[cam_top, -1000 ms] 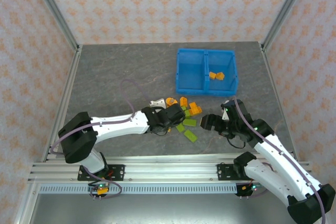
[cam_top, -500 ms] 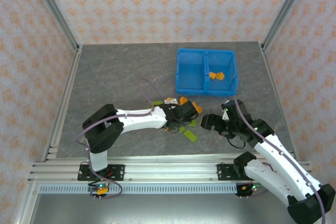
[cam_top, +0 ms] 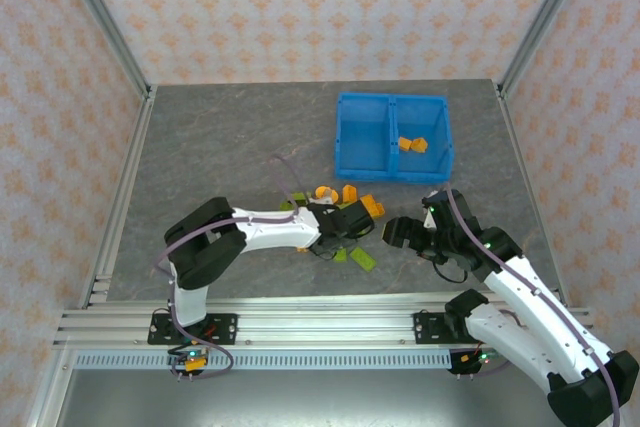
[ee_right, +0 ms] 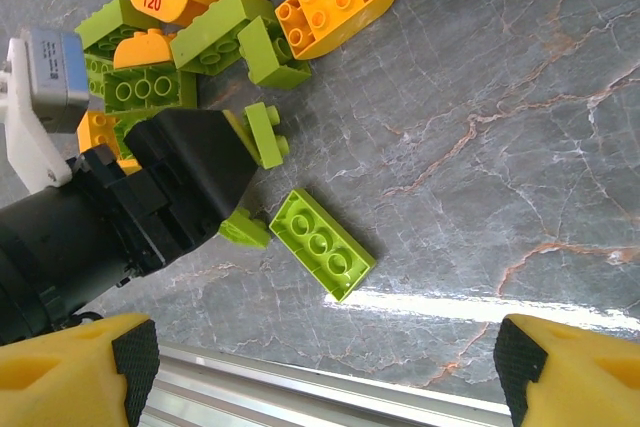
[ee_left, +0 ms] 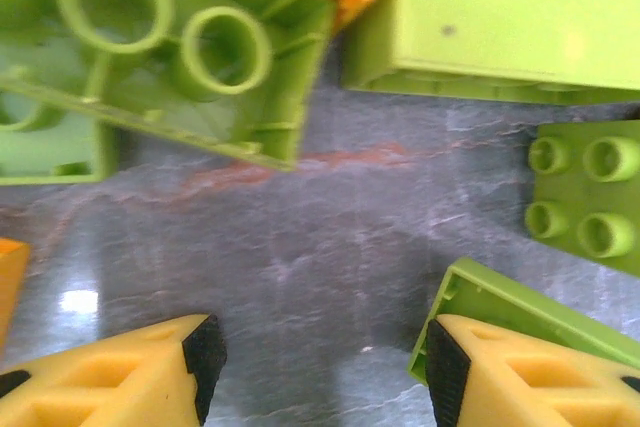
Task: Sort the legos into containers by color
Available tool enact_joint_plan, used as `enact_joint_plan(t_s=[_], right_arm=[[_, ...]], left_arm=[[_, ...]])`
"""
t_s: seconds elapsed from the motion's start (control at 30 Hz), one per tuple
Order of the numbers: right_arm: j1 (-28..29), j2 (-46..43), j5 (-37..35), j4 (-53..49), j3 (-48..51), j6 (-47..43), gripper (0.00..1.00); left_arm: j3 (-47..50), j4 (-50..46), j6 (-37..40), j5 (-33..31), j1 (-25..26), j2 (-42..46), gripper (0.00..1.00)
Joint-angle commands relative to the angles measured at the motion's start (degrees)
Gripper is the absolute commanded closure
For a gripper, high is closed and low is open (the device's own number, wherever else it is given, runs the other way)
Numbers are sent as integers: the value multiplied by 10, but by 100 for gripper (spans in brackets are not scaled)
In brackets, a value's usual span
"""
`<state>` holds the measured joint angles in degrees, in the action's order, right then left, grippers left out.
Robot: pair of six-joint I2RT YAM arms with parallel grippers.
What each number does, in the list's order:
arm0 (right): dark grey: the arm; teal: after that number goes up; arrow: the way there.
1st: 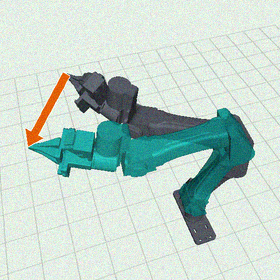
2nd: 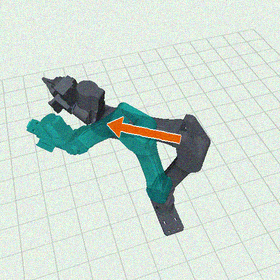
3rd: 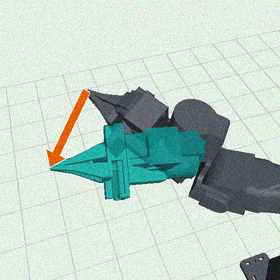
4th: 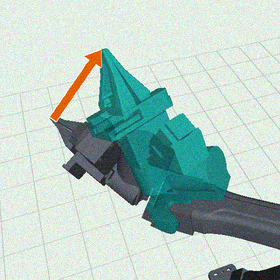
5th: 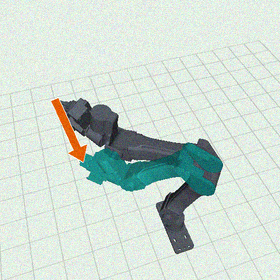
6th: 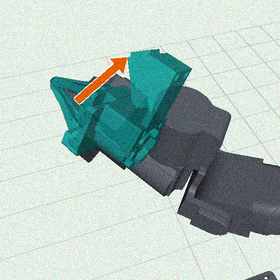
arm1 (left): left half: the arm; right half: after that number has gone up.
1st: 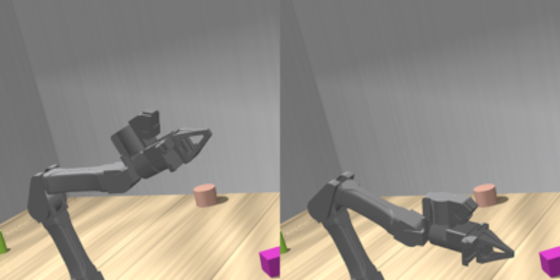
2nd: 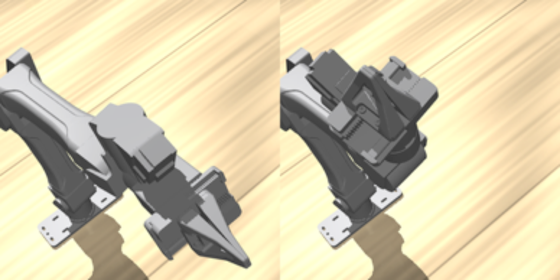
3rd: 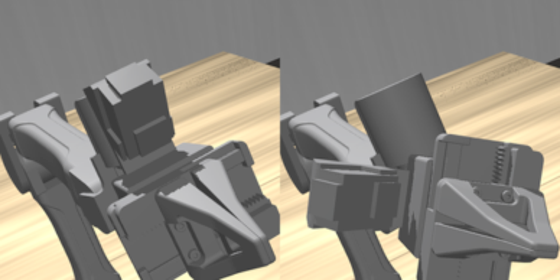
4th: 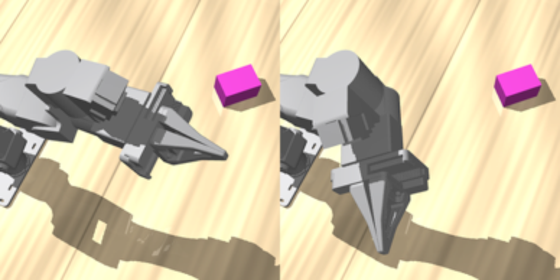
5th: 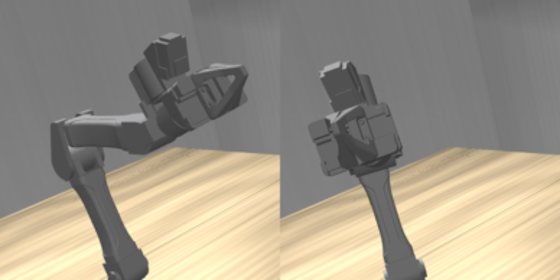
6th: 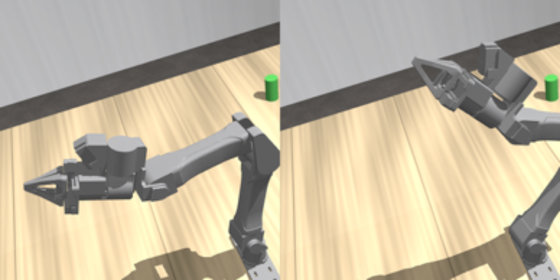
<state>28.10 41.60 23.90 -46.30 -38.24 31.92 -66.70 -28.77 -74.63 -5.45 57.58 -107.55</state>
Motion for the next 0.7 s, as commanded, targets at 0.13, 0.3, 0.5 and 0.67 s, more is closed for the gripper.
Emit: enact_joint_plan(t_s=[0.13, 0.3, 0.5, 0.67], right_arm=[[2, -6, -15, 11, 2, 10, 12], [3, -7, -24, -4, -9, 5, 11], [2, -7, -20, 5, 2, 11, 11], [2, -6, -22, 8, -1, 8, 11]], left_arm=[[34, -60, 13, -20, -3, 22, 50], [6, -54, 34, -1, 7, 15, 48], [-7, -61, 45, -12, 29, 34, 28], [-46, -120, 79, -87, 34, 6, 33]])
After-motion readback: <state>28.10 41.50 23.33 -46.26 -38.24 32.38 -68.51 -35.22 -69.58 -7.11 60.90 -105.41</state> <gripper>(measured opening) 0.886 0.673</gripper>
